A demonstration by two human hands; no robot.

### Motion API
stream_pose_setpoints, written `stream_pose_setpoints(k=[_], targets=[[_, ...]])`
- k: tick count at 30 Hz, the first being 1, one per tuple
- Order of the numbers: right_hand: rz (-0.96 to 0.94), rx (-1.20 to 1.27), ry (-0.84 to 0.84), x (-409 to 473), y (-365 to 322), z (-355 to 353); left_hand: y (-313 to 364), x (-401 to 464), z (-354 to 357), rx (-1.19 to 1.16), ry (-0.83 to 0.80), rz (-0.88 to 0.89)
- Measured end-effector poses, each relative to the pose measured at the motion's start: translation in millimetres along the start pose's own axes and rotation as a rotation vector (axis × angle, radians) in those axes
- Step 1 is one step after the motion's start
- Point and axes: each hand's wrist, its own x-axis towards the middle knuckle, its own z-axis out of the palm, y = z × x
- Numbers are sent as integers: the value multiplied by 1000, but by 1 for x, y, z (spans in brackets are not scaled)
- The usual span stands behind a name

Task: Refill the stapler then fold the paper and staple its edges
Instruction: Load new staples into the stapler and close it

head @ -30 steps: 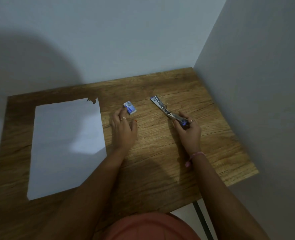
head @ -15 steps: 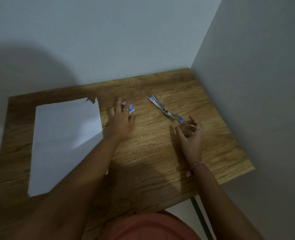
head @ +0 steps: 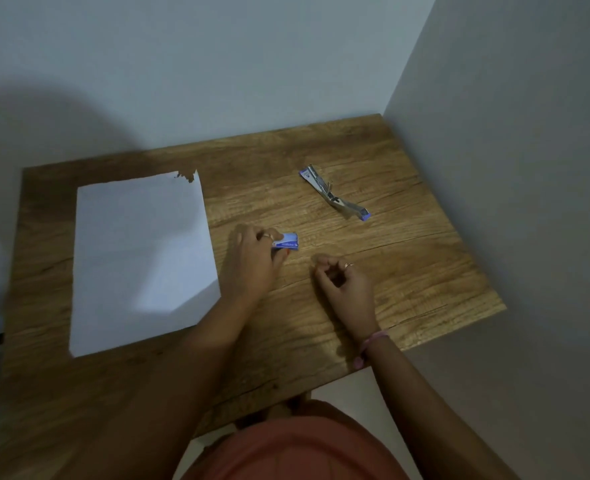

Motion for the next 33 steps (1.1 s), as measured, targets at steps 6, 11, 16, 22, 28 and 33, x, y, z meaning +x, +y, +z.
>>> stream_pose_setpoints(k=[6,11,16,22,28,33], targets=[[82,58,20,-1,-15,11,5,-10,-6,-169,-96,30],[179,13,64,0,-23,22,-1,-2,-13,-201,-216,78],[357,-23,-99,19,-32,17,-12,3,-16,-298,-267,186],[495,187,-168,13,-39,18,-20,0,-10,-334,-248,303],[579,268,-109,3,-37,10,-36,6,-13,-436,-404,353],[640,266,-91,-4,-31,5,-41,4,-13,-485,-367,379]])
